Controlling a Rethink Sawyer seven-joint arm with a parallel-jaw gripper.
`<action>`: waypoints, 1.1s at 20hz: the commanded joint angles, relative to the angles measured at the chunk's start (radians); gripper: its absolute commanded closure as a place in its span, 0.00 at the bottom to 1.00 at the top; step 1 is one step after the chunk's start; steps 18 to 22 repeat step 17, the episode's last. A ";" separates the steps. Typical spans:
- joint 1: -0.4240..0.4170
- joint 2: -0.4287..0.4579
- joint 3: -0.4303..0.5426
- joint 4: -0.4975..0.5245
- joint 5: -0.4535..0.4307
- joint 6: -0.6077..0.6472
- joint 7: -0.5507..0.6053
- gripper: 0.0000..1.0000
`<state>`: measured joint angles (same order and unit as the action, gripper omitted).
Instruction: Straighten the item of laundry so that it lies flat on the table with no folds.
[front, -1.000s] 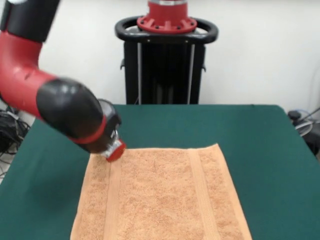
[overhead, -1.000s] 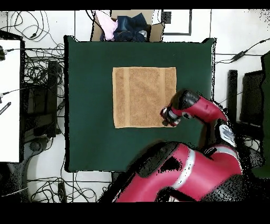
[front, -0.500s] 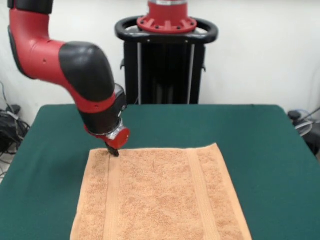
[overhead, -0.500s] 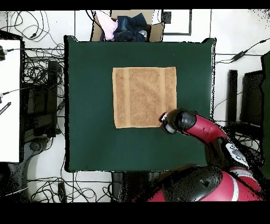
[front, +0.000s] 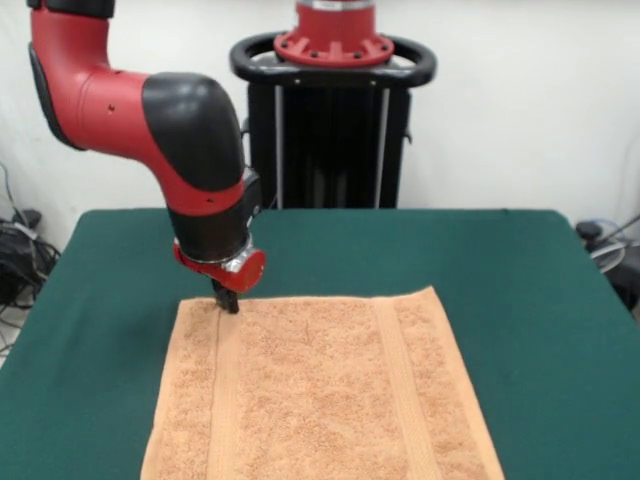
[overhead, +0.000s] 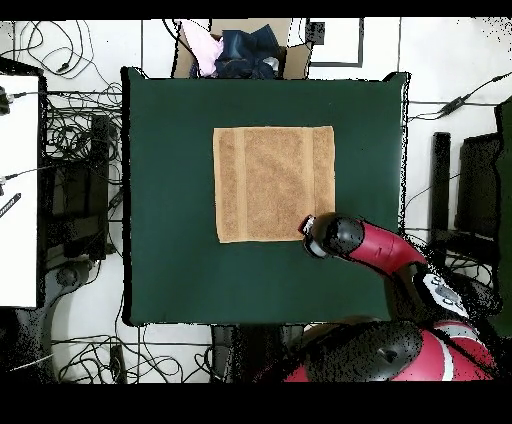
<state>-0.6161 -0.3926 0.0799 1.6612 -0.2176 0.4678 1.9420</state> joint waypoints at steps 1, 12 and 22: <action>0.044 0.075 0.098 -0.126 -0.031 -0.427 0.139 1.00; 0.077 0.071 0.074 -0.150 -0.008 -0.409 0.164 1.00; 0.087 0.073 0.066 -0.158 0.000 -0.403 0.166 1.00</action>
